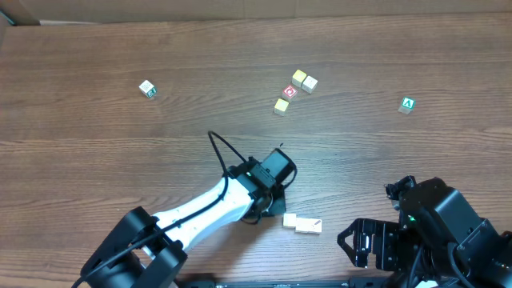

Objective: Flip 4 blocks

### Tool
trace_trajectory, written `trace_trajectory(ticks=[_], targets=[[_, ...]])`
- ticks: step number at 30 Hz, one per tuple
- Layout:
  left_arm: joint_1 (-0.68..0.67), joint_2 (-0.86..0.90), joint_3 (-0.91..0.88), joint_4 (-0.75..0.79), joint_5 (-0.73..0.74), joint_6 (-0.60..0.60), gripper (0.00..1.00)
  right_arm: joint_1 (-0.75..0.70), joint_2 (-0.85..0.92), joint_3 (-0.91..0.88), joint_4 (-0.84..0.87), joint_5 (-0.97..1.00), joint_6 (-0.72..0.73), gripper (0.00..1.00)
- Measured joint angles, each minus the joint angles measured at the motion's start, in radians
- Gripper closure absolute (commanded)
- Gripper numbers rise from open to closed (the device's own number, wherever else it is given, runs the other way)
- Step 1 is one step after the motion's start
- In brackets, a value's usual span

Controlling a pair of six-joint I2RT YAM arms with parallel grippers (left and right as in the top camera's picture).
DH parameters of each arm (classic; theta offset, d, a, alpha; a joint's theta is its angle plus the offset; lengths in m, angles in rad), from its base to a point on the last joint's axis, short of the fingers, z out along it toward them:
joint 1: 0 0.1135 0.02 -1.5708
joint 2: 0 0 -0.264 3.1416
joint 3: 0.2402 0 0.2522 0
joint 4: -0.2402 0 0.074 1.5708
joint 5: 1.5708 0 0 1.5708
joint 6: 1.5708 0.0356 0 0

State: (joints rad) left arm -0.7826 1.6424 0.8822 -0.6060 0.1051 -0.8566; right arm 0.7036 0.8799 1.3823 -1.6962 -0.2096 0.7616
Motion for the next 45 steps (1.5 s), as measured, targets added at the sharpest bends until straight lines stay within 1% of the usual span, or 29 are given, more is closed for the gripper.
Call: trace_trajectory(ticks=[8,21,25,38,45], targets=[[0.010,0.000,0.000,0.077,0.042,0.030,0.96,0.000,0.000,0.000,0.000,0.000,0.000,0.00],[0.010,0.000,0.000,0.101,0.110,0.053,0.96,0.000,0.000,0.000,0.000,-0.001,0.000,0.00],[-0.008,0.003,0.000,0.119,0.127,0.053,0.96,0.000,0.000,0.000,0.000,-0.001,0.000,0.00],[-0.036,0.075,0.000,0.136,0.158,0.053,0.96,0.000,0.000,0.000,0.000,-0.011,0.000,0.00],[-0.036,0.079,0.000,0.138,0.158,0.053,0.96,0.000,0.000,0.000,0.000,-0.012,-0.001,0.00]])
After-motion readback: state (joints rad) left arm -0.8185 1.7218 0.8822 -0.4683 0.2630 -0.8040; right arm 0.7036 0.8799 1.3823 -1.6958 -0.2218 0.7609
